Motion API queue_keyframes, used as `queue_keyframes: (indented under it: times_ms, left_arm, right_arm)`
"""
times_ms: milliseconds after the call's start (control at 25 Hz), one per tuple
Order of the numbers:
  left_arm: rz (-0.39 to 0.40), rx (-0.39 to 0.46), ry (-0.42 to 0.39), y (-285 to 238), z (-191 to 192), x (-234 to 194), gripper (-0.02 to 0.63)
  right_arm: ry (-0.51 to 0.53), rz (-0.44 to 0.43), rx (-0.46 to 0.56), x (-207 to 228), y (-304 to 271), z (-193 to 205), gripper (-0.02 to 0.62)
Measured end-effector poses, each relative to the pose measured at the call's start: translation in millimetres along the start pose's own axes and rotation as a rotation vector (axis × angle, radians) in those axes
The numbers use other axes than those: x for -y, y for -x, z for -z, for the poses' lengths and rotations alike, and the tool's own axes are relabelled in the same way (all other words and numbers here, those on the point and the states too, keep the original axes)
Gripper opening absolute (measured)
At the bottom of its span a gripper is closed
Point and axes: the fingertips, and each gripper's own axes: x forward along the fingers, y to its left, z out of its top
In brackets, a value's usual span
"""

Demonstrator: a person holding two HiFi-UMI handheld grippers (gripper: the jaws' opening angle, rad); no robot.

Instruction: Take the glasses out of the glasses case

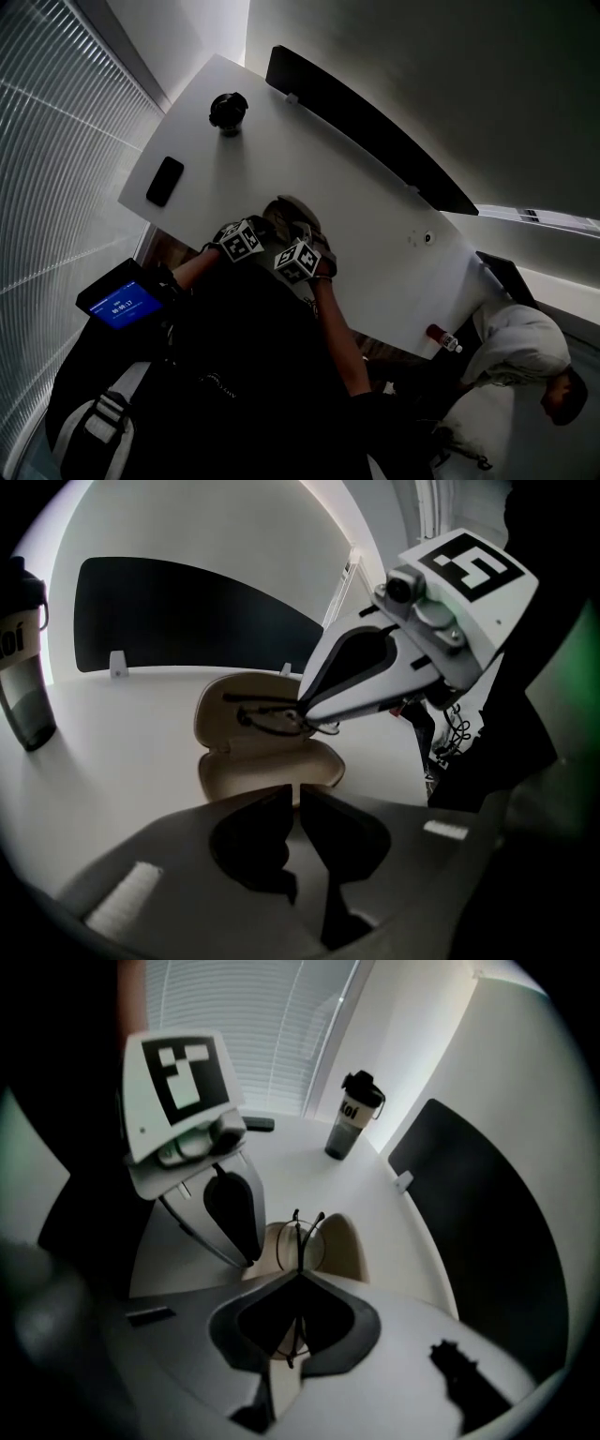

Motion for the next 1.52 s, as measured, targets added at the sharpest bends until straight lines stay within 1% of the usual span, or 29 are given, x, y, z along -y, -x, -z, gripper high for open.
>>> queue_keyframes:
  times_ms: [120, 200, 280, 360, 480, 640, 720, 800, 960, 1040, 1200, 1360, 1440, 1520]
  left_arm:
    - [0.000, -0.006, -0.004, 3, 0, 1, 0.035]
    - [0.000, -0.006, -0.012, 3, -1, 0, 0.035]
    - [0.002, -0.009, -0.019, 3, 0, 0, 0.035]
    - [0.004, -0.013, -0.020, 5, 3, 0, 0.035]
    - [-0.002, -0.014, -0.012, 7, 5, 0, 0.035]
    - [-0.016, -0.009, -0.013, 9, 1, -3, 0.035]
    - [-0.018, -0.011, -0.010, 7, 2, -3, 0.035]
    - [-0.023, -0.011, -0.009, 7, 0, -2, 0.035]
    - [-0.032, -0.008, -0.010, 11, -2, 0, 0.035]
    - [-0.031, -0.014, -0.008, 10, -1, -2, 0.035]
    - [-0.025, -0.019, 0.003, 8, 3, -4, 0.035]
    - [-0.022, -0.018, -0.008, 15, -3, -2, 0.035]
    - [-0.028, -0.022, 0.001, 16, 1, -2, 0.035]
    - [-0.035, -0.026, 0.016, 13, 5, -4, 0.035]
  right_arm:
    - [-0.023, 0.059, 0.054, 10, 37, -5, 0.011]
    - [-0.040, 0.116, 0.085, 17, 61, -1, 0.011]
    - [-0.086, 0.175, 0.098, 23, 85, 9, 0.011]
    - [-0.142, 0.229, 0.081, 27, 103, 30, 0.011]
    - [-0.195, 0.283, -0.019, 27, 106, 83, 0.011]
    - [-0.262, 0.239, -0.172, 12, 82, 150, 0.011]
    - [-0.265, 0.224, -0.224, 5, 69, 173, 0.011]
    - [-0.262, 0.209, -0.259, -1, 59, 187, 0.011]
    - [-0.229, 0.160, -0.324, -9, 46, 200, 0.011]
    - [-0.210, 0.157, -0.340, -9, 36, 209, 0.011]
    - [-0.217, 0.158, -0.345, -7, 29, 210, 0.011]
    - [-0.199, 0.150, -0.353, -16, 14, 218, 0.011]
    - [-0.207, 0.136, -0.355, -22, 8, 221, 0.011]
    - [-0.212, 0.143, -0.357, -22, 5, 226, 0.011]
